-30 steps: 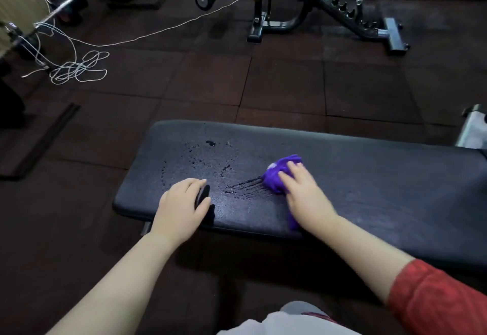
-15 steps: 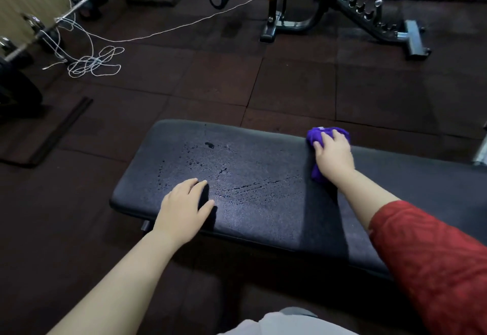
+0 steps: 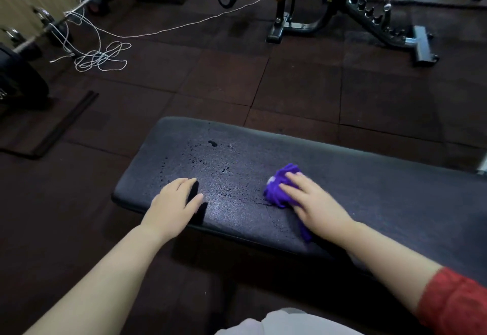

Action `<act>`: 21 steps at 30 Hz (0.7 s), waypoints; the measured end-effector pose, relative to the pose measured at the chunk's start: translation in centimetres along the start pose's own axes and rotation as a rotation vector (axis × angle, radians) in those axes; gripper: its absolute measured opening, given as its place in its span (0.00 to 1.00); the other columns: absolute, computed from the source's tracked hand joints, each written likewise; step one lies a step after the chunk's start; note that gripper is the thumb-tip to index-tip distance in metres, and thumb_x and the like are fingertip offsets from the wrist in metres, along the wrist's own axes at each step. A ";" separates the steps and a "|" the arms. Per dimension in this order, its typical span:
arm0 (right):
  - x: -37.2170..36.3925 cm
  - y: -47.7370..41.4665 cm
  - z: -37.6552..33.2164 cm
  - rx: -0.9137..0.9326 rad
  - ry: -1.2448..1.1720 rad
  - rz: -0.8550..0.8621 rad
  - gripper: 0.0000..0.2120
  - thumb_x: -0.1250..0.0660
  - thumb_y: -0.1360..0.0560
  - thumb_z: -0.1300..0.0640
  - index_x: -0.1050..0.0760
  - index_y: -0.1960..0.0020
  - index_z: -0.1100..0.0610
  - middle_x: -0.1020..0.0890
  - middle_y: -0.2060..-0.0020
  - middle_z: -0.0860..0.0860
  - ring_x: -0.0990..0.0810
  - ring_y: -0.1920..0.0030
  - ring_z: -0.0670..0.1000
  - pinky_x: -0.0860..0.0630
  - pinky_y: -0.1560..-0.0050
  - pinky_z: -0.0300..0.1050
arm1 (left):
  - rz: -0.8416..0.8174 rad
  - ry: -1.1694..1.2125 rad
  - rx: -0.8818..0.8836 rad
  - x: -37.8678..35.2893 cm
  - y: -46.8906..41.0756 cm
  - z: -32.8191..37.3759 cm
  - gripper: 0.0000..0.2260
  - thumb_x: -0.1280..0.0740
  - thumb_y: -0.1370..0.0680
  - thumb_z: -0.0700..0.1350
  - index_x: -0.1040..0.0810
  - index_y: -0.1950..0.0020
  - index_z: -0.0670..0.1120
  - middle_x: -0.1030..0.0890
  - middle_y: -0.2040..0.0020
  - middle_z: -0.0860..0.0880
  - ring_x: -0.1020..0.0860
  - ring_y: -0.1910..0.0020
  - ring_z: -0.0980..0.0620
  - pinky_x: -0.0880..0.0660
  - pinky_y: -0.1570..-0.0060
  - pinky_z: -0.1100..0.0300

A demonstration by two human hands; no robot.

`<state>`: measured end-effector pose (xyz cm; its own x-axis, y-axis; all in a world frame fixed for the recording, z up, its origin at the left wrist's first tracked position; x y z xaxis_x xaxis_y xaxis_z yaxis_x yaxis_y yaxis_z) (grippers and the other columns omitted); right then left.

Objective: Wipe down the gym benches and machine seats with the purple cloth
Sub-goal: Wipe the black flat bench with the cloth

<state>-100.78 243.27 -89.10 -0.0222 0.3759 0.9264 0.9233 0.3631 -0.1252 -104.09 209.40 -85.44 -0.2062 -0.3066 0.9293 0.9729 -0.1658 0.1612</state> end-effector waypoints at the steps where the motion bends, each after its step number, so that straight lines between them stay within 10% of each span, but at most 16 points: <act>1: 0.5 0.3 1.7 -0.095 -0.011 0.042 0.21 0.33 0.29 0.63 0.25 0.36 0.58 0.29 0.33 0.61 0.31 0.33 0.66 0.35 0.33 0.64 | -0.011 -0.016 -0.012 0.0 0.1 0.0 0.25 0.43 0.21 0.60 0.33 0.27 0.50 0.31 0.29 0.51 0.36 0.29 0.51 0.36 0.31 0.49; 7: 1.1 -5.9 3.1 -0.546 -0.014 0.226 0.17 0.34 0.25 0.57 0.26 0.37 0.62 0.35 0.30 0.66 0.37 0.32 0.68 0.38 0.31 0.58 | -0.018 -0.096 -0.050 -0.2 0.7 0.7 0.24 0.41 0.20 0.58 0.34 0.27 0.51 0.33 0.28 0.52 0.37 0.28 0.51 0.38 0.31 0.51; 17: -1.4 -2.7 -6.1 0.327 -0.131 -0.185 0.21 0.40 0.25 0.45 0.25 0.36 0.53 0.29 0.31 0.58 0.32 0.31 0.59 0.43 0.29 0.48 | 0.123 0.024 0.025 0.8 0.3 0.6 0.19 0.37 0.21 0.52 0.26 0.32 0.47 0.26 0.34 0.50 0.31 0.33 0.50 0.35 0.34 0.53; 21: 1.1 -1.8 -0.2 0.343 -0.134 -0.193 0.18 0.41 0.24 0.50 0.24 0.36 0.51 0.30 0.30 0.55 0.34 0.30 0.55 0.41 0.29 0.46 | 0.134 0.024 0.045 1.0 0.2 0.8 0.19 0.36 0.21 0.51 0.27 0.31 0.47 0.27 0.33 0.51 0.32 0.32 0.50 0.36 0.34 0.53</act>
<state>-102.38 242.84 -87.76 -0.2534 0.3724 0.8928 0.7161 0.6927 -0.0857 -104.02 209.81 -84.20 -0.0759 -0.3454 0.9354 0.9955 -0.0801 0.0512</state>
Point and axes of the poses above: each hand's wrist, its own y-axis away from the middle knuckle, its own x-axis out of the back of the hand, z = x × y, the point moved 2 cm from there along -y, towards the middle knuckle
